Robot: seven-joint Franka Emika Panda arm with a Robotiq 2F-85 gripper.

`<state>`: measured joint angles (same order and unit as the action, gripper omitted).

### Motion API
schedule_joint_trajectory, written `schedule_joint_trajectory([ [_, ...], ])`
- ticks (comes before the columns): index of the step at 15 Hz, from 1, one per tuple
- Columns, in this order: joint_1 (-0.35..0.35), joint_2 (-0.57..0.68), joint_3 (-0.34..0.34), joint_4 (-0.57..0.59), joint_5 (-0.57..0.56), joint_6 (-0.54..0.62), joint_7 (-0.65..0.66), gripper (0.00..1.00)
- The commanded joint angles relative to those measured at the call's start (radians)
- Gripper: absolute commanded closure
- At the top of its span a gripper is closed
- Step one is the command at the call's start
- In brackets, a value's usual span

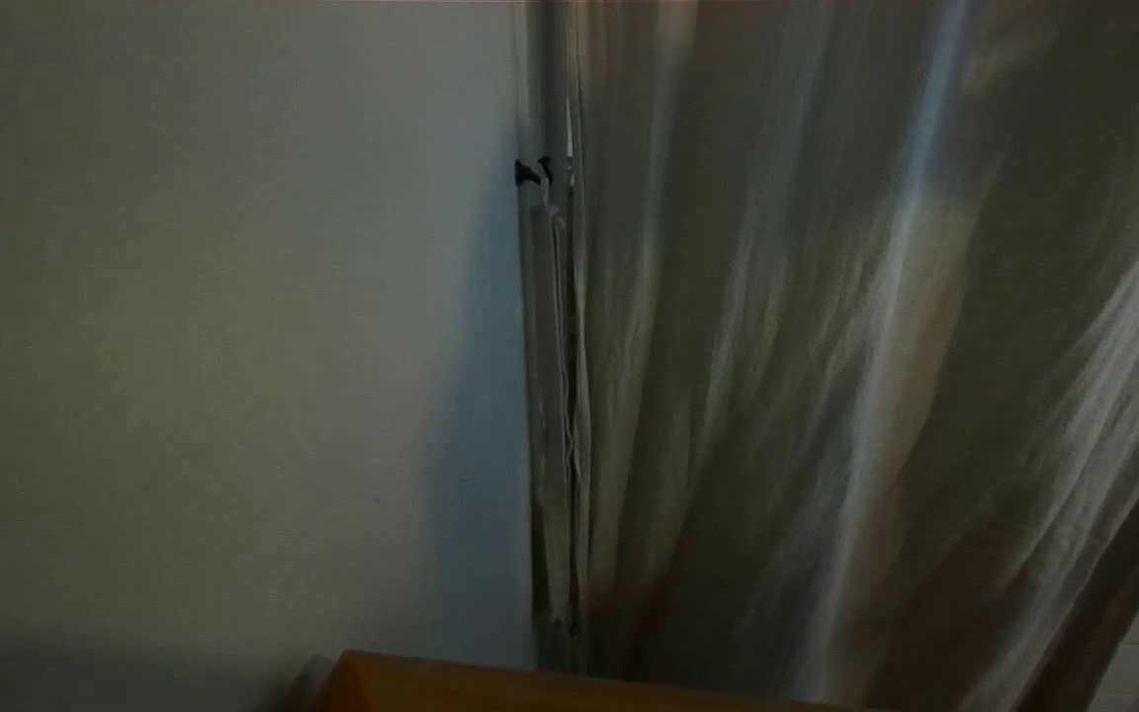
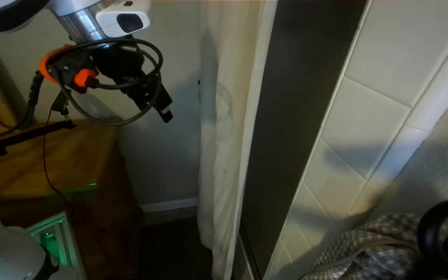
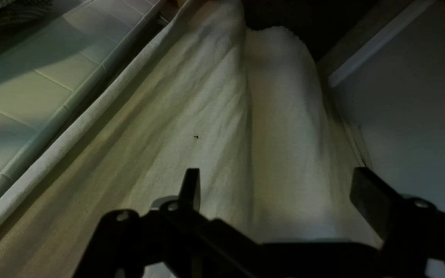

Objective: Close the curtain

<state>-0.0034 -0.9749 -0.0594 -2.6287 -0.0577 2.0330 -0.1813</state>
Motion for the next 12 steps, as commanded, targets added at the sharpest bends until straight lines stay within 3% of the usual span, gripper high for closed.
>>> schedule_joint_trajectory([
  [1,0.018,-0.056,-0.087,-0.025,0.021,0.017,-0.057,0.00],
  [7,-0.044,-0.103,-0.264,-0.021,-0.071,0.075,-0.267,0.00],
  [9,-0.067,-0.084,-0.316,-0.012,-0.110,0.135,-0.321,0.00],
  [12,-0.047,-0.060,-0.418,0.002,-0.129,0.246,-0.437,0.00],
])
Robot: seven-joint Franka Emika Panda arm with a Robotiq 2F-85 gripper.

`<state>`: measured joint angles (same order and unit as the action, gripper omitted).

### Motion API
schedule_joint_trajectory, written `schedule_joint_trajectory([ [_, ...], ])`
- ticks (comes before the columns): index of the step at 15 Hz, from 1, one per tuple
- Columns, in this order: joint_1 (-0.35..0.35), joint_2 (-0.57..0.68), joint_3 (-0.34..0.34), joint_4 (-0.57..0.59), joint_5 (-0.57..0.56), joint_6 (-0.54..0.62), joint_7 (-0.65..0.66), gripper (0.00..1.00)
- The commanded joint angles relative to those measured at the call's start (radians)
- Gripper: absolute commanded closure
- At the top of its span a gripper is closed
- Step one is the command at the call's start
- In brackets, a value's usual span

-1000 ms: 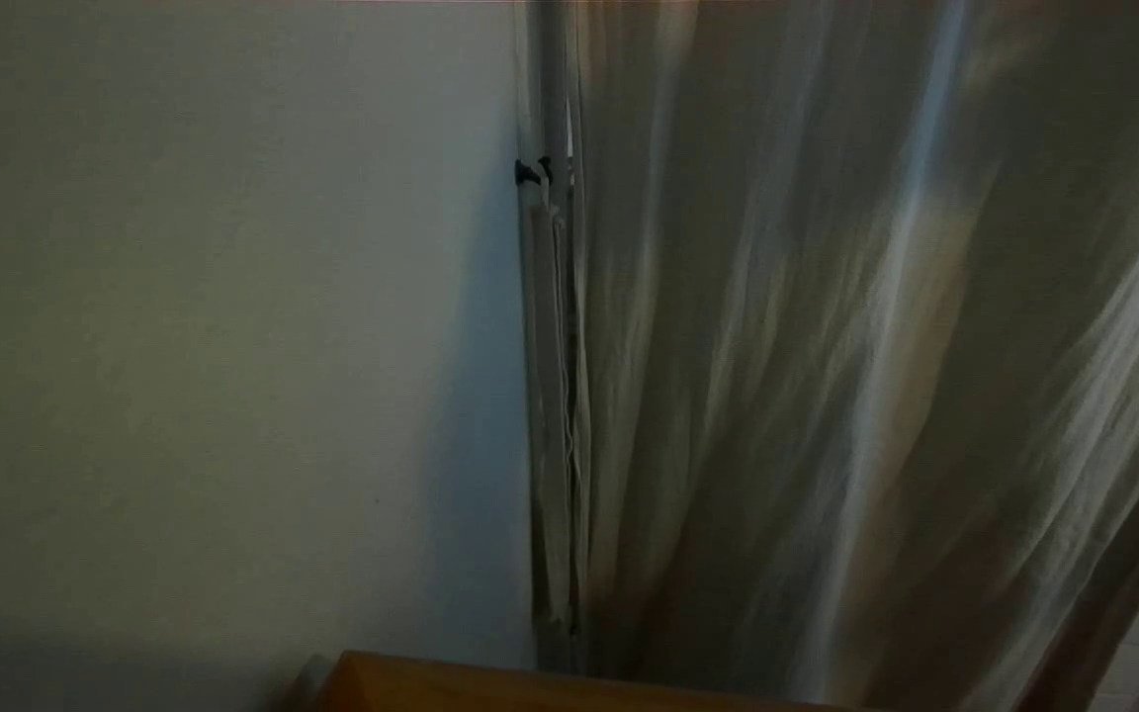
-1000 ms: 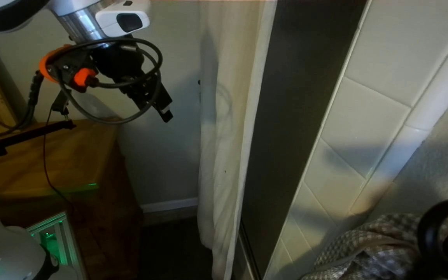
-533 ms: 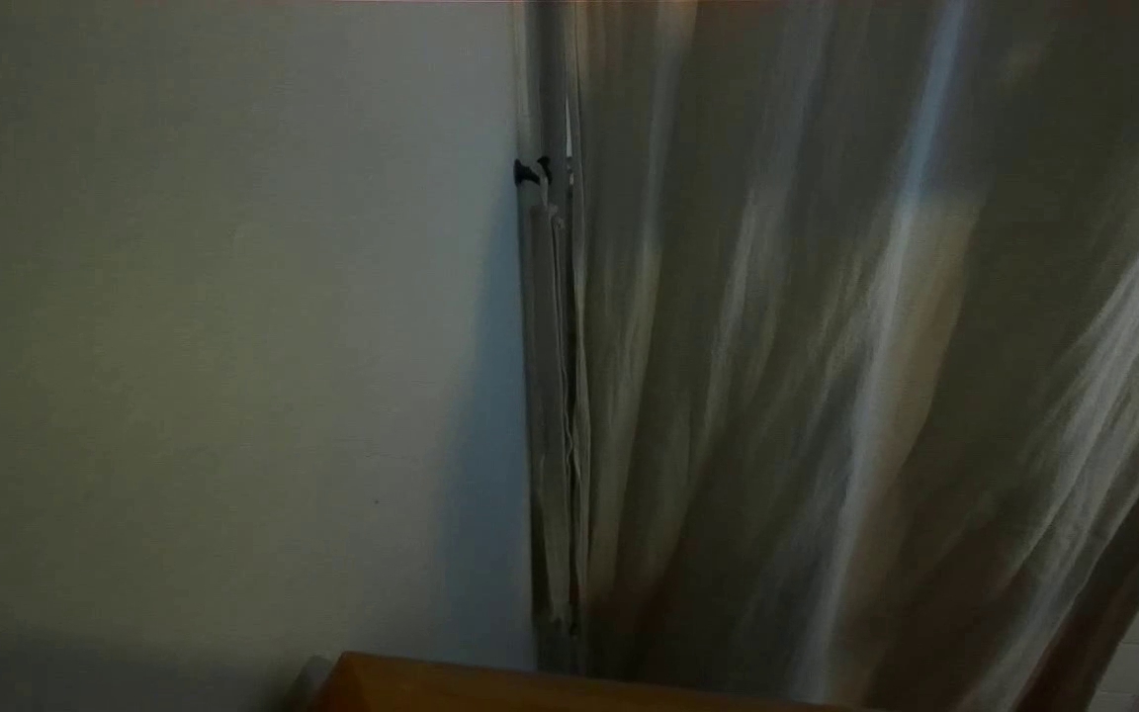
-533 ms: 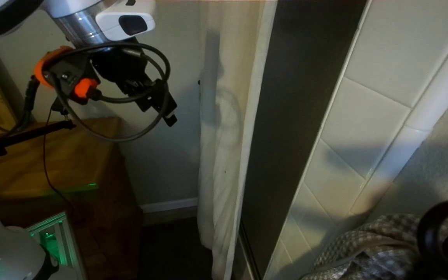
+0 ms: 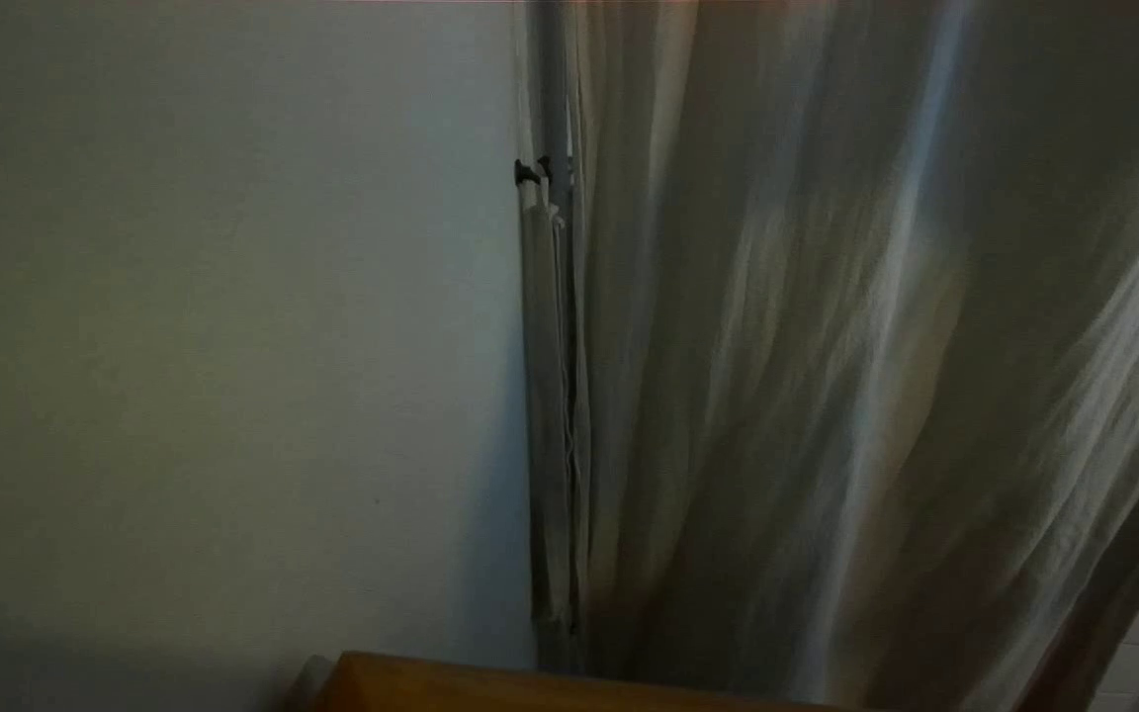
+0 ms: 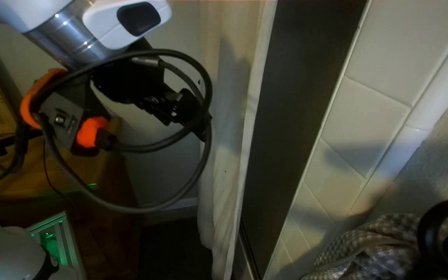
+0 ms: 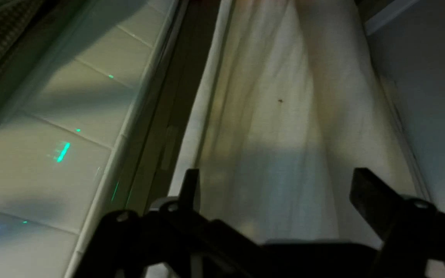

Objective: Close the curtain

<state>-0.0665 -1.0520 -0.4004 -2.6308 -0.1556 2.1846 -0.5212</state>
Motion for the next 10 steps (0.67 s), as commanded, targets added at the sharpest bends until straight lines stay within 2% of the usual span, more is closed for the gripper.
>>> schedule_joint_trajectory([
  [1,-0.002,0.004,-0.026,0.003,-0.002,0.032,-0.039,0.00],
  [4,-0.002,0.012,-0.069,0.002,0.002,0.073,-0.097,0.00],
  [10,0.000,0.012,-0.066,0.002,0.001,0.078,-0.098,0.00],
])
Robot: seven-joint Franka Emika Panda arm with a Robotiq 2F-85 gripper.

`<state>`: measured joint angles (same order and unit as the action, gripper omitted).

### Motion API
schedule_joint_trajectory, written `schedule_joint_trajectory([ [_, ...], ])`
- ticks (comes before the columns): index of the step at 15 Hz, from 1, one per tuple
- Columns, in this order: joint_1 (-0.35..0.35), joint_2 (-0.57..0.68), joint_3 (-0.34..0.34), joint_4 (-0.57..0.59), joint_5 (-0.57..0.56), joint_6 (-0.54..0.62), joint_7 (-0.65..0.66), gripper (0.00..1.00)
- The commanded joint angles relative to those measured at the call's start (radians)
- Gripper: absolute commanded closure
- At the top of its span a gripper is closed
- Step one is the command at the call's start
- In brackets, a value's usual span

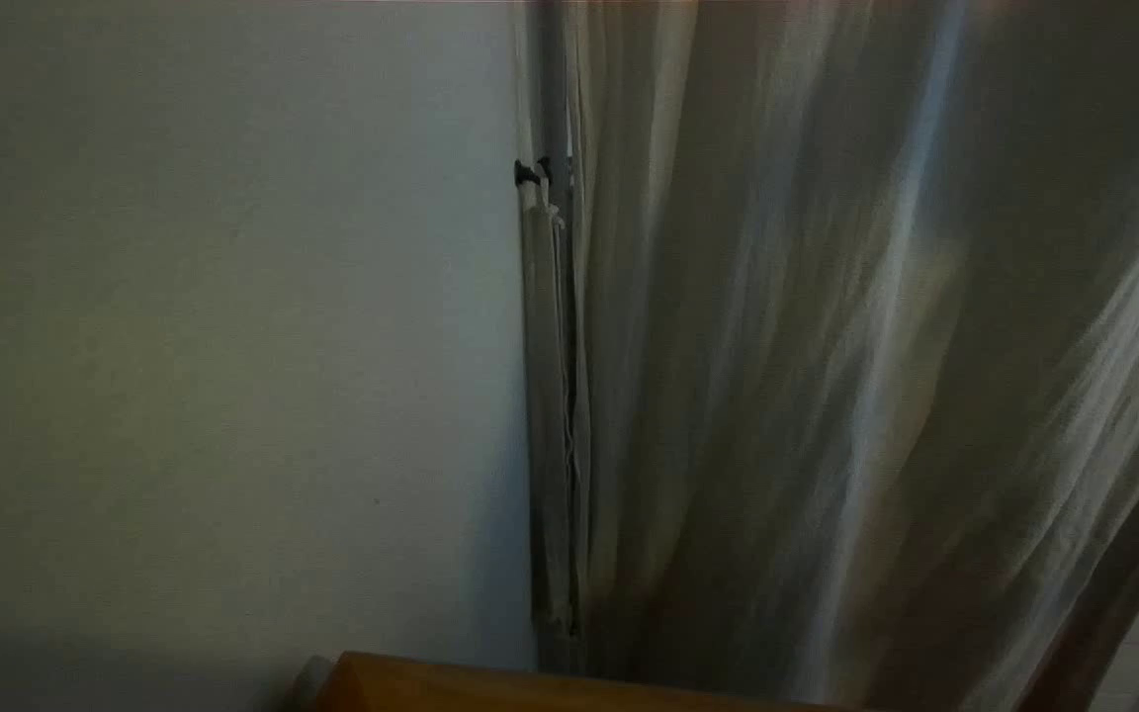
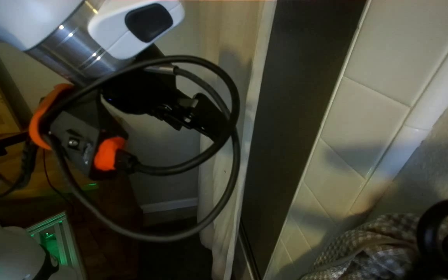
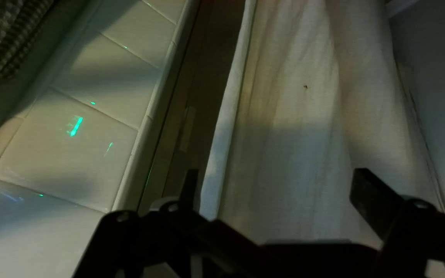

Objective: Close the curtain

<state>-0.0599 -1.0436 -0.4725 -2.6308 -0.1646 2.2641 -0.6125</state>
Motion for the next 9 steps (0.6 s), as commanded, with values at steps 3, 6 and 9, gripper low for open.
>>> schedule_joint_trajectory([
  [3,0.016,0.006,-0.038,-0.001,0.021,0.061,-0.040,0.00],
  [6,0.033,0.019,-0.072,0.000,0.038,0.121,-0.053,0.00],
  [9,0.064,0.038,-0.111,-0.005,0.066,0.211,-0.053,0.00],
])
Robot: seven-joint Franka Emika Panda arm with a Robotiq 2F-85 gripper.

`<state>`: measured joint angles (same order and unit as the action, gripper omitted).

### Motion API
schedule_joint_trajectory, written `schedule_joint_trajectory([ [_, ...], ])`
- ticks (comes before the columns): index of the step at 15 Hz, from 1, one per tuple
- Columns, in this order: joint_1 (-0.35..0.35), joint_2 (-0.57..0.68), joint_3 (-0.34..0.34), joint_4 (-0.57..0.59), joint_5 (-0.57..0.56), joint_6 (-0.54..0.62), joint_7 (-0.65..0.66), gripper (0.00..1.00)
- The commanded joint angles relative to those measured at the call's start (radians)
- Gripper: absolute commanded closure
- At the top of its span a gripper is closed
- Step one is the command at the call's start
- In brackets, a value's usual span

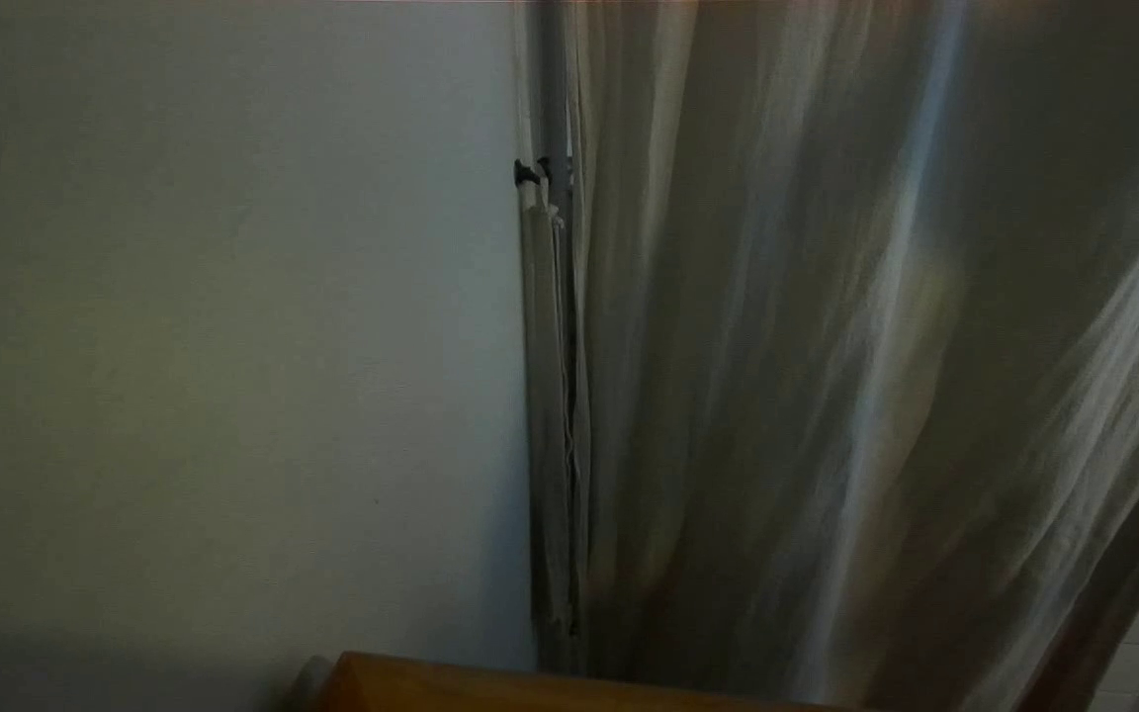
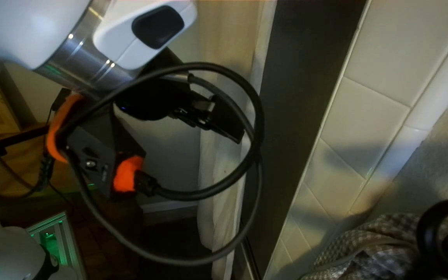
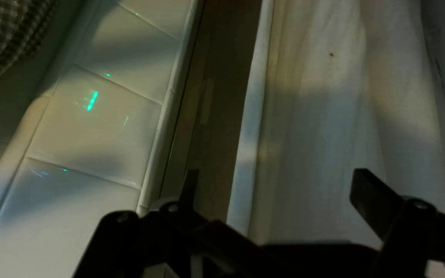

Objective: Close the curtain

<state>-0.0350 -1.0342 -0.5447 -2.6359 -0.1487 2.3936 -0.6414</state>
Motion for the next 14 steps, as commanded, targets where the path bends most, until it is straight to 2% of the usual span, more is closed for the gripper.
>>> schedule_joint_trajectory([
  [1,0.060,0.032,-0.054,0.000,0.072,0.106,-0.021,0.20],
  [8,0.180,0.073,-0.117,0.010,0.167,0.229,-0.021,0.70],
  [12,0.207,0.089,-0.134,0.021,0.172,0.236,-0.020,0.99],
  [14,0.197,0.095,-0.136,0.028,0.164,0.225,-0.020,1.00],
])
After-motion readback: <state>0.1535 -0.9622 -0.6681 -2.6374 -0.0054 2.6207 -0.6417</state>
